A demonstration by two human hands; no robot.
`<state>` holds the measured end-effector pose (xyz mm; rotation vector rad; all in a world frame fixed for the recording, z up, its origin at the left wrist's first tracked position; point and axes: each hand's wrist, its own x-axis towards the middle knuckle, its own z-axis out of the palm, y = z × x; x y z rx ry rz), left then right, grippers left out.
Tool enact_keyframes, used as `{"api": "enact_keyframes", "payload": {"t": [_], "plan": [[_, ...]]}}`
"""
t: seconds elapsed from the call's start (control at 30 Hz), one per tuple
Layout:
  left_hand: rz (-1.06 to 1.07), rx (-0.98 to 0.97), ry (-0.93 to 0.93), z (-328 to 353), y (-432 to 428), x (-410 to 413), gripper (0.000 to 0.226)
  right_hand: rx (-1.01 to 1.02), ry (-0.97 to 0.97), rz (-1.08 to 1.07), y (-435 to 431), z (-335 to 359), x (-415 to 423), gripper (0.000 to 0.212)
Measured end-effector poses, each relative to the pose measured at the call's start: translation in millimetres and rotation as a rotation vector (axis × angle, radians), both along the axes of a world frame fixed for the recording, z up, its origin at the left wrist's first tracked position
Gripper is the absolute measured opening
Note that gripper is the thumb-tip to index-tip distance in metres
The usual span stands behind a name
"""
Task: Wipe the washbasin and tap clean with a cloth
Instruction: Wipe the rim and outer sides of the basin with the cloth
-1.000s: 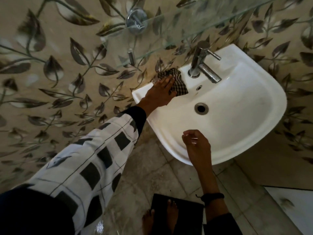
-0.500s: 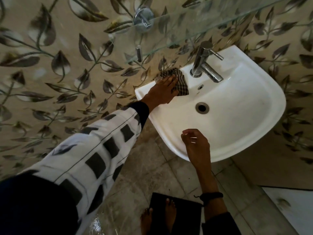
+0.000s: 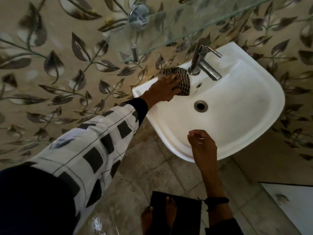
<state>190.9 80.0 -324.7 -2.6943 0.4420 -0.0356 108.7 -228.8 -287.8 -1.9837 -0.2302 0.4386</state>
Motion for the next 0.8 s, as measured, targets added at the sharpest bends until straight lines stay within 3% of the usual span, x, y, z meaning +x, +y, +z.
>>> {"api": "enact_keyframes", "payload": {"t": [0.17, 0.27, 0.37, 0.43, 0.47, 0.5, 0.6, 0.63, 0.73, 0.8], "plan": [[0.031, -0.170, 0.077, -4.4, 5.3, 39.1, 0.039, -0.007, -0.038, -0.009, -3.4, 3.0, 13.7, 0.010], [0.114, -0.164, 0.118, 21.7, -10.9, 7.7, 0.030, 0.000, -0.036, -0.024, -14.2, 2.4, 12.6, 0.010], [0.292, -0.325, 0.118, 39.2, -23.5, -13.4, 0.055, 0.005, -0.034, -0.032, -18.9, 2.3, 10.2, 0.010], [0.286, -0.395, 0.084, 39.3, -25.4, -11.8, 0.050, 0.018, -0.024, -0.040, -16.3, 3.6, 10.4, 0.010], [0.211, -0.316, -0.005, 33.2, -22.3, -8.9, 0.043, 0.019, -0.018, -0.040, -14.1, 4.6, 10.6, 0.010], [0.183, -0.232, 0.022, 26.9, -19.9, -4.2, 0.041, 0.015, -0.016, -0.037, -12.5, 5.4, 10.7, 0.010], [0.341, -0.250, 0.112, 4.6, -17.1, -7.8, 0.037, -0.013, -0.026, -0.033, -15.5, 5.9, 9.5, 0.009], [0.402, -0.230, 0.146, 1.2, -22.2, -18.4, 0.044, -0.017, -0.031, -0.037, -17.8, 5.6, 8.7, 0.009], [0.604, -0.405, 0.060, -1.6, -33.8, -51.8, 0.078, -0.021, -0.008, -0.048, -19.5, 5.3, 4.7, 0.008], [0.700, -0.477, 0.040, 3.5, -33.0, -59.6, 0.079, -0.009, 0.004, -0.044, -16.1, 6.0, 2.7, 0.008]]}}
